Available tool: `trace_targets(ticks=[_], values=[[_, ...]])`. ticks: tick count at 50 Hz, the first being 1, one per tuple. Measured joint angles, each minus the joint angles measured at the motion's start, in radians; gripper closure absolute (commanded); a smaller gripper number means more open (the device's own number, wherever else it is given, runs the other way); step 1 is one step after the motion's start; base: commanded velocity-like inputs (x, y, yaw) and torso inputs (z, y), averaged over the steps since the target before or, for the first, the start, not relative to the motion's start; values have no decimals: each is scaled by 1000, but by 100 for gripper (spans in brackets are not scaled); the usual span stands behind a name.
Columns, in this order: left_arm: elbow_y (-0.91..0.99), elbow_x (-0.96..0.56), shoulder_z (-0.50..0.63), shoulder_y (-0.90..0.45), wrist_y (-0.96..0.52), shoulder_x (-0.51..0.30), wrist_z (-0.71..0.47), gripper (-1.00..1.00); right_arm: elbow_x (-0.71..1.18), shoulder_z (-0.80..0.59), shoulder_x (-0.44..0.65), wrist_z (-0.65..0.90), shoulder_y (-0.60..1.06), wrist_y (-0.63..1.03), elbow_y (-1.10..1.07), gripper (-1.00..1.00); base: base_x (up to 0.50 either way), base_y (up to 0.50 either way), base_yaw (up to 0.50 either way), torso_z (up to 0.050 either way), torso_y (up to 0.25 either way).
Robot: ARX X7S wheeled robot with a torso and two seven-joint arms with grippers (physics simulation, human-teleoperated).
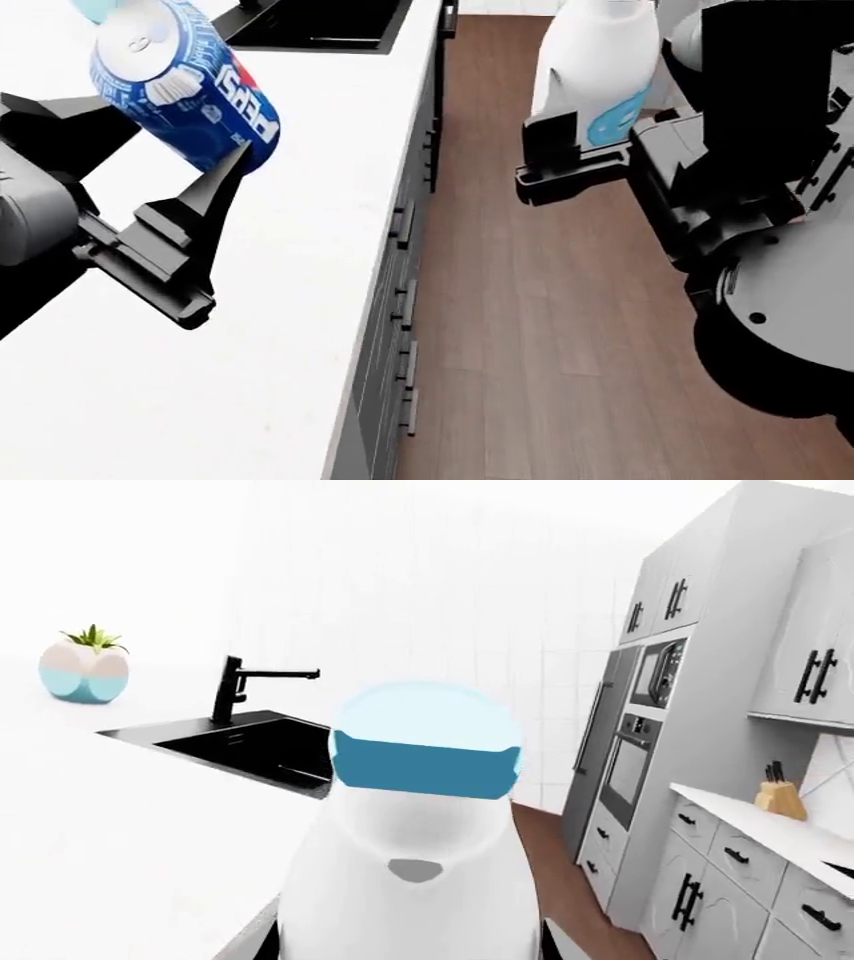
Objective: Move the drinks to the dining counter.
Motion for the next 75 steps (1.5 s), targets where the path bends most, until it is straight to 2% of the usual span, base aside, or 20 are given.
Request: trace_targets(ticks=[23, 28, 47, 70, 75], values=[[-2, -36, -37, 8, 1, -37, -17, 100, 82, -5, -2, 63, 76, 49, -3, 100, -516, 170, 0, 0, 1], [-1, -29, -47, 21, 5, -42, -18, 100, 81, -5, -4, 58, 74, 39, -7, 100, -2, 25, 0, 0, 2], [7, -31, -48, 37, 14, -43, -14, 100, 61, -10, 10, 57, 53, 25, -24, 100, -330, -468, 0, 0, 1], [10, -17, -58, 64, 27, -48, -5, 100, 42, -30, 20, 49, 54, 20, -27, 100, -498, -47, 0, 0, 0], [13, -17, -64, 73, 30, -52, -5, 100, 41, -32, 22, 48, 51, 16, -30, 100, -462, 337, 0, 0, 0]])
